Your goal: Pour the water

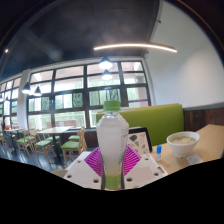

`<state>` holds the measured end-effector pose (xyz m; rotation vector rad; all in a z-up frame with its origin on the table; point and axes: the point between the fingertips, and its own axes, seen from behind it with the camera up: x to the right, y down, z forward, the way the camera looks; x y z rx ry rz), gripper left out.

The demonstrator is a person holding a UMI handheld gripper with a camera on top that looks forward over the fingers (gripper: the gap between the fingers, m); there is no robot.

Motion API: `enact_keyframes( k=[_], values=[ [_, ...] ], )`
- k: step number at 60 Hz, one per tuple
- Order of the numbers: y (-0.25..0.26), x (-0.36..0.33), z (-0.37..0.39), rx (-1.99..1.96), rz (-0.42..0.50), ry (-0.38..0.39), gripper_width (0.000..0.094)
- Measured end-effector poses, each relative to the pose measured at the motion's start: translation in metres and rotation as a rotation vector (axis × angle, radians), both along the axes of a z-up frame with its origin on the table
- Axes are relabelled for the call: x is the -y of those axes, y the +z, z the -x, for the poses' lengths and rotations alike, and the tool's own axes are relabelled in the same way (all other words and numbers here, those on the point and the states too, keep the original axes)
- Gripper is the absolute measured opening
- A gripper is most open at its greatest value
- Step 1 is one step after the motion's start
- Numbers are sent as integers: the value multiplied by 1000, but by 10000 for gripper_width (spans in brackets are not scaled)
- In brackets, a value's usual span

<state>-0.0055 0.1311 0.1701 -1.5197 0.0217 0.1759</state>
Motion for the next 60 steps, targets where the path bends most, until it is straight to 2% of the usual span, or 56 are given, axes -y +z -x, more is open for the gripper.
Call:
enact_keyframes(
  k=[4, 11, 12, 18, 30, 34, 38, 51, 60],
  values=[
    [-27, 3, -6, -3, 60, 1, 209],
    [-64, 7, 5, -11, 115, 77, 208],
    [-76, -15, 4, -1, 130, 80, 208],
    [-73, -10, 5, 19, 139, 106, 208],
    [-86, -12, -2, 77, 163, 92, 226],
    [-83, -10, 7, 69, 153, 122, 255],
    [-92, -6, 16, 101, 187, 166, 299],
    [-94, -11, 8, 103, 194, 176, 353],
    [-98, -7, 7, 113, 204, 183, 485]
  ],
)
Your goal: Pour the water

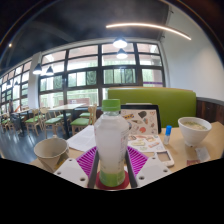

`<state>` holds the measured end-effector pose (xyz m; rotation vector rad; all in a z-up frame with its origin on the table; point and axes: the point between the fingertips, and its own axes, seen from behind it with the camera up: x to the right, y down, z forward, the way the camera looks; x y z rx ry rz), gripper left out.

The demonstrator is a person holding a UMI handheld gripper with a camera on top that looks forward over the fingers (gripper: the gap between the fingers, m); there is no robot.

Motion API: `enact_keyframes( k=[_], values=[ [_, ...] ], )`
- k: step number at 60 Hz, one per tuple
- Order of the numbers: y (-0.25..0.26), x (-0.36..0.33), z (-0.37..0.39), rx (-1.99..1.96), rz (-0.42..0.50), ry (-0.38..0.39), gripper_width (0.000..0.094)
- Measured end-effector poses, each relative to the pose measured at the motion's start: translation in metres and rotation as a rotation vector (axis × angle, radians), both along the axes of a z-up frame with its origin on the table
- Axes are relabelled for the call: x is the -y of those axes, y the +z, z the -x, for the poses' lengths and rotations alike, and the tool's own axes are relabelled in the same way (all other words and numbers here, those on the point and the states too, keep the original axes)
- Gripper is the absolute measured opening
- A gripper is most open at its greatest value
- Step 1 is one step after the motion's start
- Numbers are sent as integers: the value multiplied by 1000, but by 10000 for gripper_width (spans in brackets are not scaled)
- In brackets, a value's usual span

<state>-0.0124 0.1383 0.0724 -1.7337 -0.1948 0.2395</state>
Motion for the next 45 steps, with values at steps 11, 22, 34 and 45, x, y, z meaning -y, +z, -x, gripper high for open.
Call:
enact_keyframes(
  k=[11, 22, 34, 45],
  values=[
    [0, 23, -18, 2, 27, -44, 833],
    [23, 106, -33, -31, 45, -50, 823],
    [50, 223, -49, -40, 19, -65, 824],
    [55, 307, -53, -83, 16, -42, 821]
  ],
)
